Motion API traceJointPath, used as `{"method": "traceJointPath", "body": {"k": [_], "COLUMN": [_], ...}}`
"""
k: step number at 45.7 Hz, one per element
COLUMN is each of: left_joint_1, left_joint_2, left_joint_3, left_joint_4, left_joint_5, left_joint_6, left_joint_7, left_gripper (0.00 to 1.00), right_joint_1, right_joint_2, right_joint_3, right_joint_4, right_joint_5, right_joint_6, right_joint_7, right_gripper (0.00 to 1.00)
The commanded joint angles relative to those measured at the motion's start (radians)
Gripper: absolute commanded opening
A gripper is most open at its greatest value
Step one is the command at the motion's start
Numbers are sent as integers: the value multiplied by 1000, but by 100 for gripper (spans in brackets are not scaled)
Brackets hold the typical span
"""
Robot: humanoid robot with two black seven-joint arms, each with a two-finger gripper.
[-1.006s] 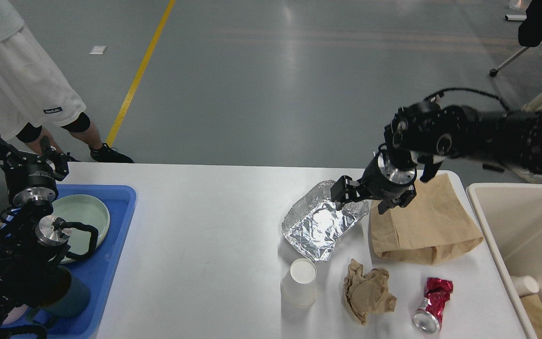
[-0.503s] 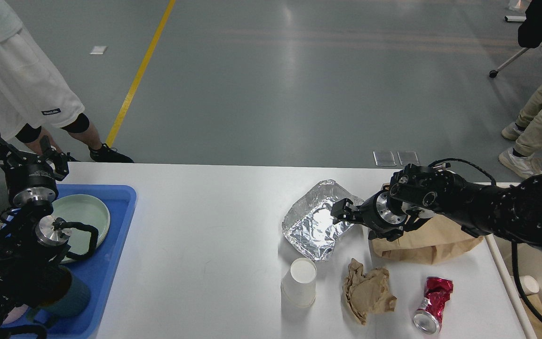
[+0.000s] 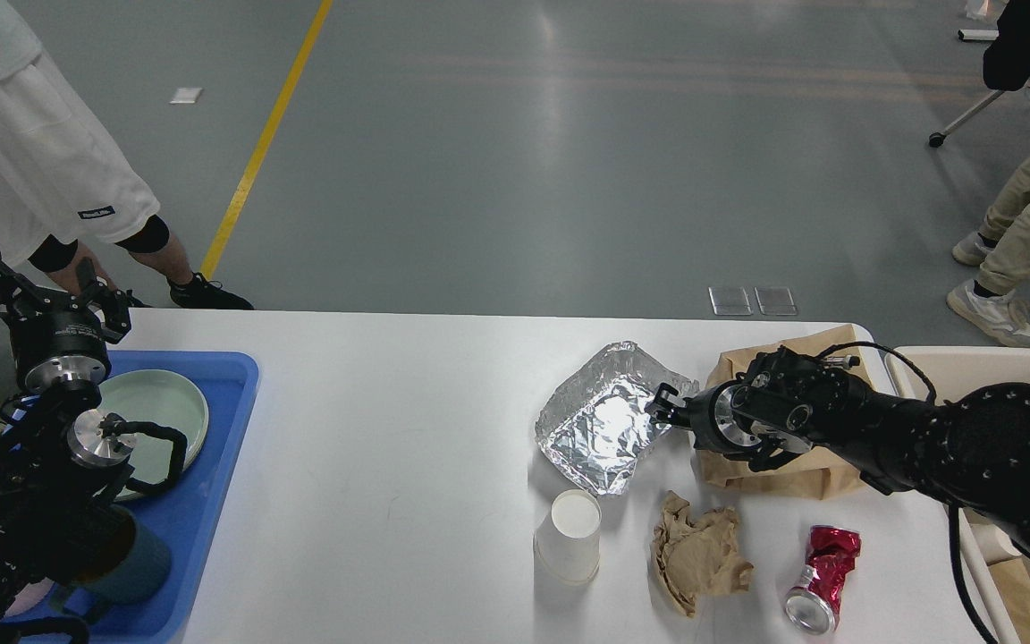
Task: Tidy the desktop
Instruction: 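Lower the right gripper and grasp the crumpled foil tray, then carry the foil tray with the right gripper into the white bin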
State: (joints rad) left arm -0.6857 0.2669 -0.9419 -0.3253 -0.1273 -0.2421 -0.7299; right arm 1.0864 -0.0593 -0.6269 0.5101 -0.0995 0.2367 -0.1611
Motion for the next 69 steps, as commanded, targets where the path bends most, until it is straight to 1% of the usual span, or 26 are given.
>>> {"method": "traceJointPath", "body": {"k": [1, 11, 14, 22, 27, 32, 36, 43, 50, 54, 60, 65, 69], "left_joint_1": [0, 0, 0, 0, 0, 0, 0, 0, 0, 0, 0, 0, 0], "left_joint_2": [0, 0, 0, 0, 0, 0, 0, 0, 0, 0, 0, 0, 0], "left_joint_3": [0, 0, 0, 0, 0, 0, 0, 0, 0, 0, 0, 0, 0], "left_joint_4": [0, 0, 0, 0, 0, 0, 0, -1, 0, 0, 0, 0, 0], "left_joint_5": [0, 0, 0, 0, 0, 0, 0, 0, 0, 0, 0, 0, 0], "left_joint_6": [0, 0, 0, 0, 1, 0, 0, 0, 0, 0, 0, 0, 0], "left_joint_7": [0, 0, 0, 0, 0, 0, 0, 0, 0, 0, 0, 0, 0], "left_gripper": [96, 96, 96, 96, 96, 96, 96, 96, 96, 96, 96, 96, 96], "right_joint_1": [-3, 16, 35, 112, 159, 210, 256, 371, 486, 523, 484, 334, 232], "right_joint_2": [-2, 0, -7, -86, -112, -163, -209, -341, -456, -502, -580, -639, -701], "right_joint_3": [19, 47, 67, 116, 119, 119, 118, 102, 81, 67, 61, 85, 107], "right_joint_4": [5, 21, 47, 114, 145, 160, 165, 165, 159, 143, 55, 18, 19], "right_joint_5": [0, 0, 0, 0, 0, 0, 0, 0, -19, -22, -22, -17, -3], "right_joint_6": [-2, 3, 23, 101, 116, 122, 150, 263, 345, 329, 294, 250, 184], "right_joint_7": [0, 0, 0, -3, -3, -5, -8, -8, -9, -9, -9, -9, -6], "right_gripper": [0, 0, 0, 0, 0, 0, 0, 0, 0, 0, 0, 0, 0]}}
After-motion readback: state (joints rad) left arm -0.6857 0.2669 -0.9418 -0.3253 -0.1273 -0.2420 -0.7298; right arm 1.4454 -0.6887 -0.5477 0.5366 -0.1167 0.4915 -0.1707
